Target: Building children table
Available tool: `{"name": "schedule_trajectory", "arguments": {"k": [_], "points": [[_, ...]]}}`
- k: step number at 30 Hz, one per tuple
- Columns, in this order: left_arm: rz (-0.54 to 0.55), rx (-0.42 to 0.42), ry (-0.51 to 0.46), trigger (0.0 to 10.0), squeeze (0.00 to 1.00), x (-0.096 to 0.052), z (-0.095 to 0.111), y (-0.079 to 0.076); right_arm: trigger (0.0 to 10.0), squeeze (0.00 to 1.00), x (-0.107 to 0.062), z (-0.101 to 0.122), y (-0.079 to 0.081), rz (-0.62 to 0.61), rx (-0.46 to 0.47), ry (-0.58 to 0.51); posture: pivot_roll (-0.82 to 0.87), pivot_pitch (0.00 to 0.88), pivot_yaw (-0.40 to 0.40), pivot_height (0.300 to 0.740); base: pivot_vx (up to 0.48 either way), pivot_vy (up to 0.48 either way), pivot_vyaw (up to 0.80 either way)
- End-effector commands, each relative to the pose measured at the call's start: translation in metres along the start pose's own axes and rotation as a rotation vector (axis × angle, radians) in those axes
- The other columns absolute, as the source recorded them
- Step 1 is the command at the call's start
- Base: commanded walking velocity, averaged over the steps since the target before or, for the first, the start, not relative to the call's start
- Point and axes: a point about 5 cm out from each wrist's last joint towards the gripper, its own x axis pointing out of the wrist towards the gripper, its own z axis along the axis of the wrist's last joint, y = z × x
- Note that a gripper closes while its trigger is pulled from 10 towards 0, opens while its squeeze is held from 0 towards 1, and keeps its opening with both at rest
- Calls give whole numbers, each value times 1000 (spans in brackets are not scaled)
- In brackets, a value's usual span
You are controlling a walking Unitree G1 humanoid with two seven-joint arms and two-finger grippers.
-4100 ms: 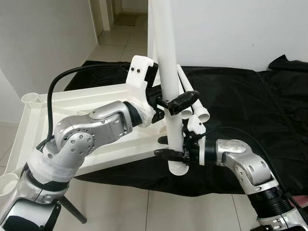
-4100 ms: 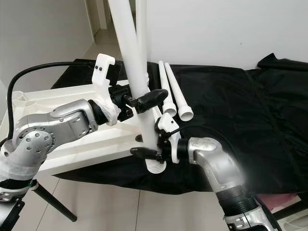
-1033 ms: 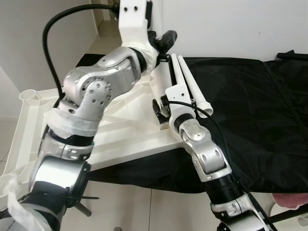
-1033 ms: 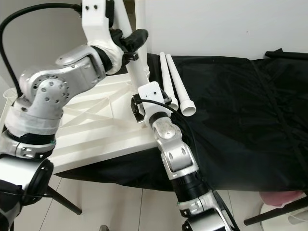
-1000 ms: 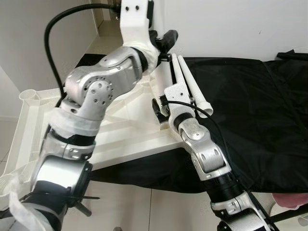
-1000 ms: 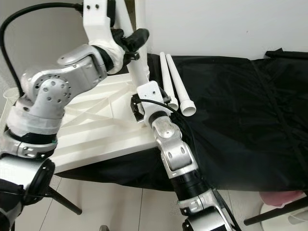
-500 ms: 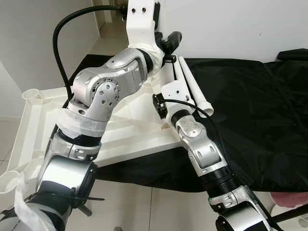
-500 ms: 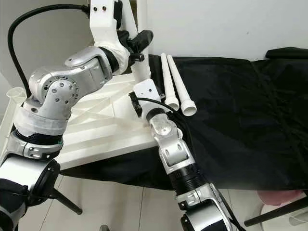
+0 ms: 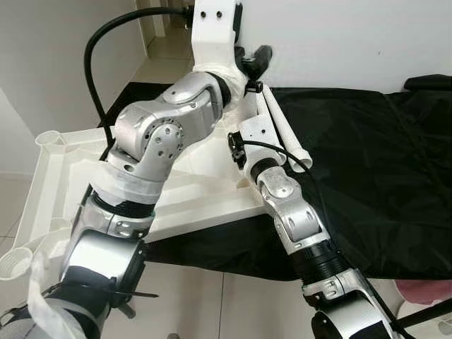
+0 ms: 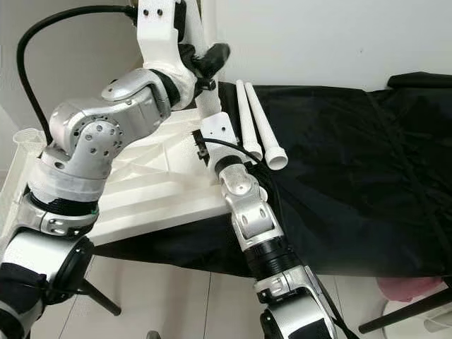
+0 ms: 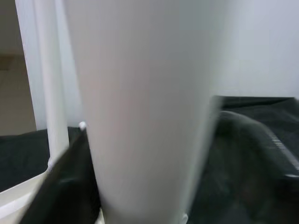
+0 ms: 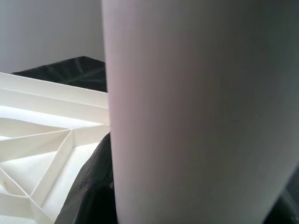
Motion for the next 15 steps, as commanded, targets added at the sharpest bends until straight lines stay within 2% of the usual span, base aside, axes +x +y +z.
{"name": "schedule_trajectory", "arguments": {"k": [1,3,4,6,9,11,15], "points": [[-172,22,-44,10000,843,-1,9,-15,10000,0,3,4,0,-16,50,-3,21,0,59,740,0,0,0],[-172,22,-44,10000,843,-1,9,-15,10000,0,3,4,0,-16,50,-3,21,0,59,740,0,0,0],[-194,17,-61,10000,0,-1,11,-17,10000,0,4,4,-1,-24,74,-1,21,0,59,740,0,0,0],[-228,-25,-100,10000,0,-3,15,-20,10000,0,5,5,-3,-40,107,3,18,0,61,740,0,0,0],[-244,-38,-118,10000,0,-5,16,-21,10000,0,5,5,-5,-53,116,3,18,0,61,740,0,0,0],[-245,-76,-162,10000,0,-8,20,-18,10000,0,5,5,-10,-79,154,5,15,0,62,740,0,0,0],[-237,-99,-178,10000,0,-10,22,-13,10000,0,6,4,-14,-106,193,9,12,0,60,740,0,0,0]]}}
